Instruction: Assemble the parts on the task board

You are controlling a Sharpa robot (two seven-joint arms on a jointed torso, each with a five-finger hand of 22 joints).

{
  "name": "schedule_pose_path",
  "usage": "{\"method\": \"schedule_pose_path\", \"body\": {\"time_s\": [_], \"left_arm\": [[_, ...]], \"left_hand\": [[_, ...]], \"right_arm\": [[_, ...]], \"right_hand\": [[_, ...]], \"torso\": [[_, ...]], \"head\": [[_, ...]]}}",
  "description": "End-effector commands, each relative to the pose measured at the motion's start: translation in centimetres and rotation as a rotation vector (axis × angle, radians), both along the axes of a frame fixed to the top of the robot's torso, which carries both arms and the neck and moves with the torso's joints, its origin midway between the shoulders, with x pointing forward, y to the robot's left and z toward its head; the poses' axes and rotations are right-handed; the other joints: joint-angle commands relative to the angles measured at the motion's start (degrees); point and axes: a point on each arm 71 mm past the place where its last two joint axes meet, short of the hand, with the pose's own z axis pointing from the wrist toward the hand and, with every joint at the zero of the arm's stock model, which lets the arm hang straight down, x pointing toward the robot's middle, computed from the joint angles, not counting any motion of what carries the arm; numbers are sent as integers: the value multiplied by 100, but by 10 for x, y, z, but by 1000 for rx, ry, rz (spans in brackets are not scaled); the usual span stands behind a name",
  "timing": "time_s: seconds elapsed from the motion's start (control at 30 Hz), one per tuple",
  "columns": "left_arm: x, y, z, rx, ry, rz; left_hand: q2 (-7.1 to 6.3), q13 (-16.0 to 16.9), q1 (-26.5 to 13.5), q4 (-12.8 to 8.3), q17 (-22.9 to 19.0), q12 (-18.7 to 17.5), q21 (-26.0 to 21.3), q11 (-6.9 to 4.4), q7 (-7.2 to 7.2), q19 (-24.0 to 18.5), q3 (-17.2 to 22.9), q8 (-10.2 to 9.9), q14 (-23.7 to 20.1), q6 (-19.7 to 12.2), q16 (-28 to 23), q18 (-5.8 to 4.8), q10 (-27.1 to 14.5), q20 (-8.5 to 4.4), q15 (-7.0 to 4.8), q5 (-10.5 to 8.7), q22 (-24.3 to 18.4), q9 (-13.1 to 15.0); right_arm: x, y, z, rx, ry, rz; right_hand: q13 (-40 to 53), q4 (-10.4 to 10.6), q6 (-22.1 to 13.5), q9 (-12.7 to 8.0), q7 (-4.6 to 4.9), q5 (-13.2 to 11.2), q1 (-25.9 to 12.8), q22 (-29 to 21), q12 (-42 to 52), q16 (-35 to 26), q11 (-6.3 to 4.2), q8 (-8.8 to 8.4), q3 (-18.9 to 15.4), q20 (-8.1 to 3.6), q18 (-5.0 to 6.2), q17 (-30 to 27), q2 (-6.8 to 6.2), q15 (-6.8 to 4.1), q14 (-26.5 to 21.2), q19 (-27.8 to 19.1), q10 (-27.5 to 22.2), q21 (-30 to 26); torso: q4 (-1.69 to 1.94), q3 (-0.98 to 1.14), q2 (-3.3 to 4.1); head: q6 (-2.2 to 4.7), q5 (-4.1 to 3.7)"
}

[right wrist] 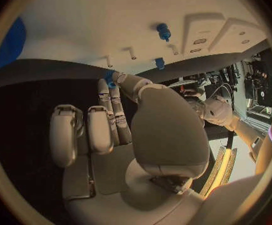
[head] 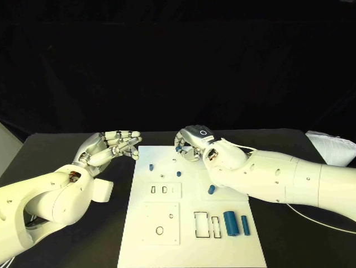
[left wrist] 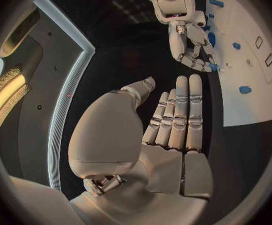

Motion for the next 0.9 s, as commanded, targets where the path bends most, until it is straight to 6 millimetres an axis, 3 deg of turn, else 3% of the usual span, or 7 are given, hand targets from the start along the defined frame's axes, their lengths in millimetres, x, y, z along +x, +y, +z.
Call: {"method": "schedule_pose_path", "body": {"time_s": [0.03,0.27,0.9], "left_arm": [[-1,-3,2,-12,-3,-20],[-1,-2,3,-12,-5,-19],[0,-2,5,-12,-9,-17]], "left_hand": [[28,-5,-17,-30,5,-15,29,-13,-10,-48,-9,-20,-20,-41,35,71,-31,4,-1,-6,5,9],[28,-5,-17,-30,5,-15,29,-13,-10,-48,-9,-20,-20,-41,35,71,-31,4,-1,-6,5,9],[28,-5,-17,-30,5,-15,29,-13,-10,-48,-9,-20,-20,-41,35,71,-31,4,-1,-6,5,9]], "right_arm": [[1,2,-3,-19,16,6],[3,2,-6,-30,26,1],[6,5,-9,-50,40,-3]], "right_hand": [[166,-20,-47,18,2,-29,68,87,-8,35,-194,8,5,-31,-58,-12,64,-23,128,88,205,11],[168,-17,-52,22,2,-37,59,84,-10,33,-193,8,4,-29,-58,-20,62,-21,126,86,203,9],[172,-5,-72,38,4,-65,26,64,-17,29,-189,6,3,-24,-52,-35,55,-17,121,73,190,-7]], "torso": [[16,-11,9],[0,-5,17],[8,-3,35]], "head": [[-13,2],[-22,17],[-33,33]]}}
